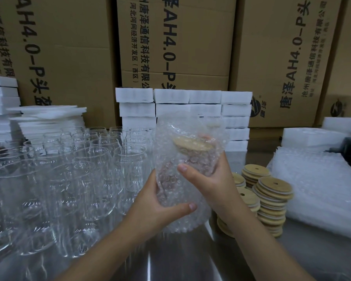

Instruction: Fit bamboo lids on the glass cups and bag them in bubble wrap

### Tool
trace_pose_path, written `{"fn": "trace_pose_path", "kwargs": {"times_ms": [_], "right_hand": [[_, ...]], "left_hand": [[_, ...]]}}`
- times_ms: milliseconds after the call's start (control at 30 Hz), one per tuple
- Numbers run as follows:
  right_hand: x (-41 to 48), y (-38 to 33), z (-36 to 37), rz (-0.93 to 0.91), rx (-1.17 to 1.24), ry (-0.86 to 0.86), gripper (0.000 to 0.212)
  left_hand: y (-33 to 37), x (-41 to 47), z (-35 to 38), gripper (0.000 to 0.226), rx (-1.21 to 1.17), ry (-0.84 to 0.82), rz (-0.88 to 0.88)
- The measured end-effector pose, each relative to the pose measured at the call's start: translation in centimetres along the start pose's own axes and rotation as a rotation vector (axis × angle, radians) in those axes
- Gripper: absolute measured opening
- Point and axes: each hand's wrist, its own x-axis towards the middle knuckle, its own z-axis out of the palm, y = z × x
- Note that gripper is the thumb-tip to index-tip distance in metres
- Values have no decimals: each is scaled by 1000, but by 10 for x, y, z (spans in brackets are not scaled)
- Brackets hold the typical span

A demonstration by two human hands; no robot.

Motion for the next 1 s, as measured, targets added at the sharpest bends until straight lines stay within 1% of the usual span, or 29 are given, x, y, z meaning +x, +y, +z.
{"fn": "trace_pose_path", "kwargs": {"times_ms": [67,167,233,300,367,467,533,633,700,800,867,1000], "right_hand": [[-1,-4,2,-5,-17,36,77],[-4,-8,4,-10,-69,97,70],[-1,-13,3,-10,-113,169,67],[11,-23,2,-25,-188,235,62],[34,-33,2,-64,-368,309,59],[79,-38,1,-107,-636,399,59],[107,-32,0,-93,-790,421,54],[141,-14,-5,20,-1081,405,59],[153,2,-10,122,-1183,354,61],[158,32,-19,319,-1316,233,64],[158,49,-25,425,-1344,204,63],[161,68,-34,540,-1183,261,56]], "left_hand": [[2,-1,2,81,-47,5,-8],[1,0,3,84,-74,47,-31],[0,2,2,97,-50,72,-79],[-4,4,3,116,-38,52,-142],[-10,4,8,124,-33,1,-227],[-18,4,19,111,-16,-73,-328],[-22,4,22,108,10,-110,-317],[-23,5,22,102,41,-150,-279],[-24,4,20,99,75,-172,-251],[-26,2,18,97,99,-201,-222],[-26,1,18,95,109,-226,-208],[-26,2,17,89,129,-233,-184]]}}
